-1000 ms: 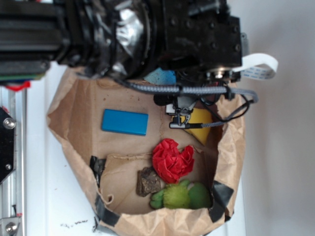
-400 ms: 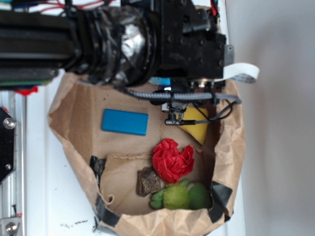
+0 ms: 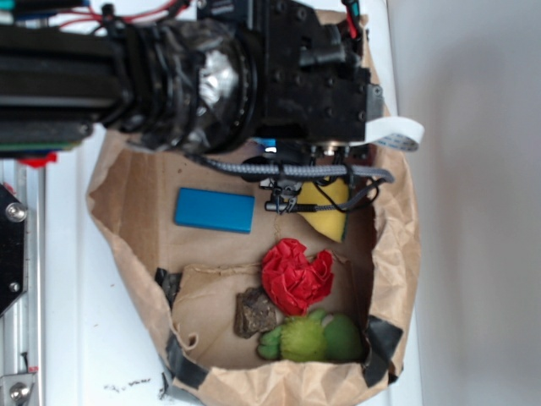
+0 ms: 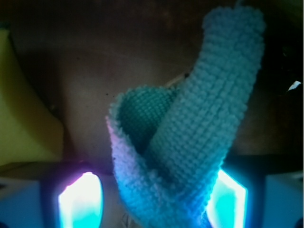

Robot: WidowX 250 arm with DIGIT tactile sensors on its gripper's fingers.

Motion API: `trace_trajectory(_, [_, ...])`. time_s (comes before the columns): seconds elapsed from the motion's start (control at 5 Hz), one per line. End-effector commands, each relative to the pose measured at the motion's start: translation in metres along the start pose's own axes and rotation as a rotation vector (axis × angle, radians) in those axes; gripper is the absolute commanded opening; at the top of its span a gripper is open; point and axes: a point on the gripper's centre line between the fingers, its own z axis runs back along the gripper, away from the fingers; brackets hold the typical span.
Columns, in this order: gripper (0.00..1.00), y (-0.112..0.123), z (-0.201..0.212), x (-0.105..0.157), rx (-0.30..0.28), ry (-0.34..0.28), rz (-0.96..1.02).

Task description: Grab the blue cloth.

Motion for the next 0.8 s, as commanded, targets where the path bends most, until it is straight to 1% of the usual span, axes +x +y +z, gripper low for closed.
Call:
trace_trajectory(0.0, [0.00,0.008,0.015,0.010,0.011,-0.051,0.016])
trace_trajectory(0.4, [0.00,0.008,0.017,0.013,0.010,-0.042,0.022])
trace_trajectory(0.6, [0.00,0.006,0.035,0.005,-0.037,-0.031,0.020])
